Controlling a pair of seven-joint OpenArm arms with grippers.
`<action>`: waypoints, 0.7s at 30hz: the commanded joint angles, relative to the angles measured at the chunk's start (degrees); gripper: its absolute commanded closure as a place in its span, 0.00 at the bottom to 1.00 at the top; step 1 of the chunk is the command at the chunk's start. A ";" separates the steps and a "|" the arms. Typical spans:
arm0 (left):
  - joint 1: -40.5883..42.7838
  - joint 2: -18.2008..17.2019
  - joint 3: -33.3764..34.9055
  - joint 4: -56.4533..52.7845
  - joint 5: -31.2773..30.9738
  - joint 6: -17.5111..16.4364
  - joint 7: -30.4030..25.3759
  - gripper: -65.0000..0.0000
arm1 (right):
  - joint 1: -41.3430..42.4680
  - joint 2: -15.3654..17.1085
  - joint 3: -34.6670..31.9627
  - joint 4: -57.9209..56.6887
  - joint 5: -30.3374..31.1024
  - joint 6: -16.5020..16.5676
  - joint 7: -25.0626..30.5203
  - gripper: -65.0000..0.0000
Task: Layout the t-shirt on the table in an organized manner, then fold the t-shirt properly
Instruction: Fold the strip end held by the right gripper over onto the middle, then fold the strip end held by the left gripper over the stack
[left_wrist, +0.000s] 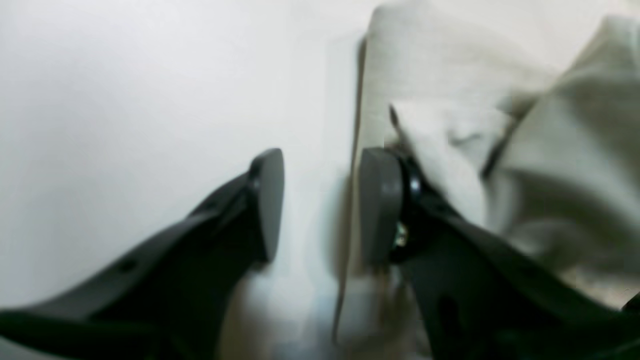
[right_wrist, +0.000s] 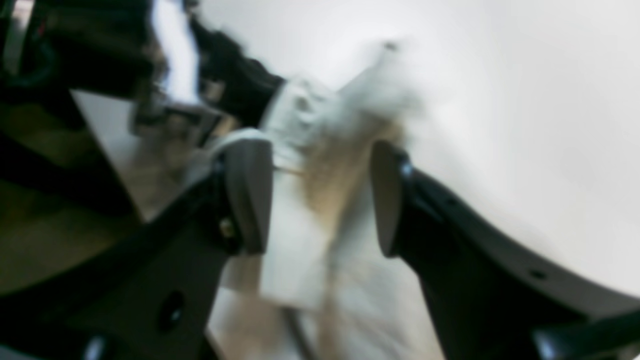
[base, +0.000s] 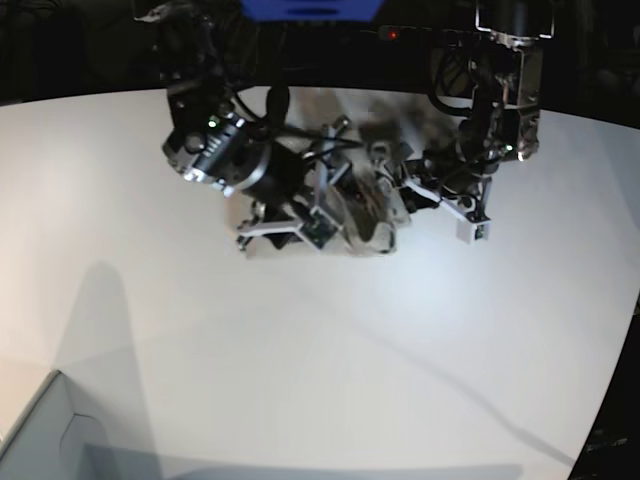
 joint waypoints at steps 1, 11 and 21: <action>-0.35 -1.08 -0.16 1.13 -0.38 -0.16 -0.27 0.61 | 0.21 -0.49 0.50 2.78 1.19 0.01 1.81 0.48; 5.45 -9.96 -8.51 3.15 -9.43 -0.24 -0.27 0.61 | -1.55 0.30 9.82 1.90 1.36 0.01 2.07 0.56; 9.32 -14.00 -13.61 4.03 -17.34 -0.24 -0.18 0.61 | 6.27 -1.11 9.65 -10.05 1.54 0.01 2.34 0.81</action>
